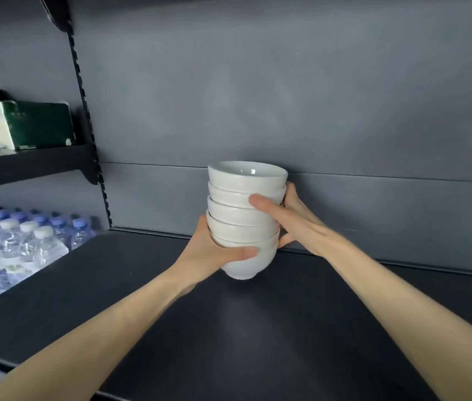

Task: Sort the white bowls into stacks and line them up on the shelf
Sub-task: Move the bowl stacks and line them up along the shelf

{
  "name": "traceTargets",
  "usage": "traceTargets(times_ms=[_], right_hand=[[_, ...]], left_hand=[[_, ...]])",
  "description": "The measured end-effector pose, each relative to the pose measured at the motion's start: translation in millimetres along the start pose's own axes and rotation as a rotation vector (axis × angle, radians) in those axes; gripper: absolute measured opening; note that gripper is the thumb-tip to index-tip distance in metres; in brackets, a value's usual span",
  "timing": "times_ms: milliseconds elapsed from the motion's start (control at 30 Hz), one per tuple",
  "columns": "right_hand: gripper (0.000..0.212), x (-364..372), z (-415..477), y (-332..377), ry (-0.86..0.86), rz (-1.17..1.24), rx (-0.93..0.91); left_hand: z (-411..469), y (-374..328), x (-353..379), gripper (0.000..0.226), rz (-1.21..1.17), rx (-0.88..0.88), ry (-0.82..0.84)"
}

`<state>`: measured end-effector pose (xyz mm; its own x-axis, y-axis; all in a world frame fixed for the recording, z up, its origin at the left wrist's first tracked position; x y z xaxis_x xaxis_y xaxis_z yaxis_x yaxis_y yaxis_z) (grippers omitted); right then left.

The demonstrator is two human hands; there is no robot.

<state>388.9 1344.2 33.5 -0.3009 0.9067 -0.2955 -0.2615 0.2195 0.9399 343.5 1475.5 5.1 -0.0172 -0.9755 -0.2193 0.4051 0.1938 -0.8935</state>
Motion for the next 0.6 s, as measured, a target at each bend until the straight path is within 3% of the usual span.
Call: traceTargets(times_ms=[467, 600], right_hand=[[0.07, 46.2, 24.4, -16.3, -0.241, -0.048, 0.116], [0.082, 47.9, 35.3, -15.9, -0.245, -0.076, 0.113]], left_hand=[[29.6, 57.5, -54.4, 0.079, -0.127, -0.023, 0.216], [39.4, 59.7, -55.7, 0.075, -0.163, 0.011, 0.244]])
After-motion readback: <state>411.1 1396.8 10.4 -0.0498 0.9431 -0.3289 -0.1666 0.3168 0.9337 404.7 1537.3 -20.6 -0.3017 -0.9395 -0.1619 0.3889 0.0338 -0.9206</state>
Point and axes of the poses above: each hand's wrist, its own z-axis towards the middle knuckle, its own x-axis out of the palm, y = z × x, the point moved 9 cm from there along z, towards the middle knuckle, and after that the axes turned 1 degree about y, right-handed, at the moved point
